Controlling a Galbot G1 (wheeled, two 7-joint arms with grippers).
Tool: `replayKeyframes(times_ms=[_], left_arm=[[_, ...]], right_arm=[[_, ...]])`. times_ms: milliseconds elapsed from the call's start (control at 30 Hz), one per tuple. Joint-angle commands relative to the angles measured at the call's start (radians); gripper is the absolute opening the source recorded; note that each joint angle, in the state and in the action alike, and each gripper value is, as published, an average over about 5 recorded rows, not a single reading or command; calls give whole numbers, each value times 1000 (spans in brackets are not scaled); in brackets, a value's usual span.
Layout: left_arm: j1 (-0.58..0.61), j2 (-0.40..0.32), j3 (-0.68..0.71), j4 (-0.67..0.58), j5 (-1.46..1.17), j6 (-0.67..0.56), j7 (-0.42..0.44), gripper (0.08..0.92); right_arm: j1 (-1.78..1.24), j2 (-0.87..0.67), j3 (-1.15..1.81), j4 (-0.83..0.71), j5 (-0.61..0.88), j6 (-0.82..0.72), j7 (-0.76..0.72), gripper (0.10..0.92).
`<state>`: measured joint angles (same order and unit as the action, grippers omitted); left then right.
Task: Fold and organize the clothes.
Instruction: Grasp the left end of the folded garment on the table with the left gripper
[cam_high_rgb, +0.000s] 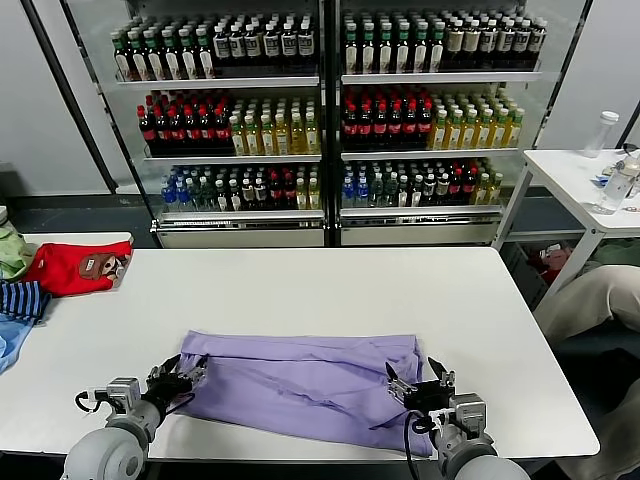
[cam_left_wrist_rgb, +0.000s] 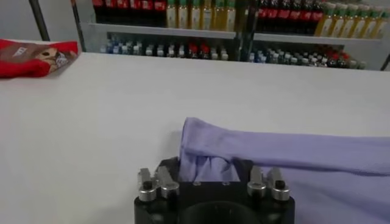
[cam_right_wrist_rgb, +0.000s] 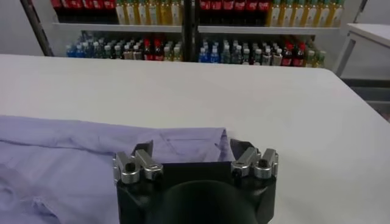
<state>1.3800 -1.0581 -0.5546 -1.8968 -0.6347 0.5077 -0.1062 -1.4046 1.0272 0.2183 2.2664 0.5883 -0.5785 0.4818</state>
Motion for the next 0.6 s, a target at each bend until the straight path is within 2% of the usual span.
replayKeyframes(times_ms=[33, 400, 467, 600], left_arm=[[-16, -12, 5, 19, -44, 21, -32, 548], [-51, -32, 22, 41, 25, 20, -40, 227], [-55, -38, 21, 33, 75, 18, -66, 169], [-72, -43, -11, -6, 160, 36, -180, 103]], right_arm=[[-6, 3, 0, -1, -17, 0, -4, 823], [-9, 19, -2, -6, -37, 0, -10, 823], [-11, 20, -1, -7, -42, 0, -10, 823], [-12, 14, 4, -3, -46, 0, -11, 823]])
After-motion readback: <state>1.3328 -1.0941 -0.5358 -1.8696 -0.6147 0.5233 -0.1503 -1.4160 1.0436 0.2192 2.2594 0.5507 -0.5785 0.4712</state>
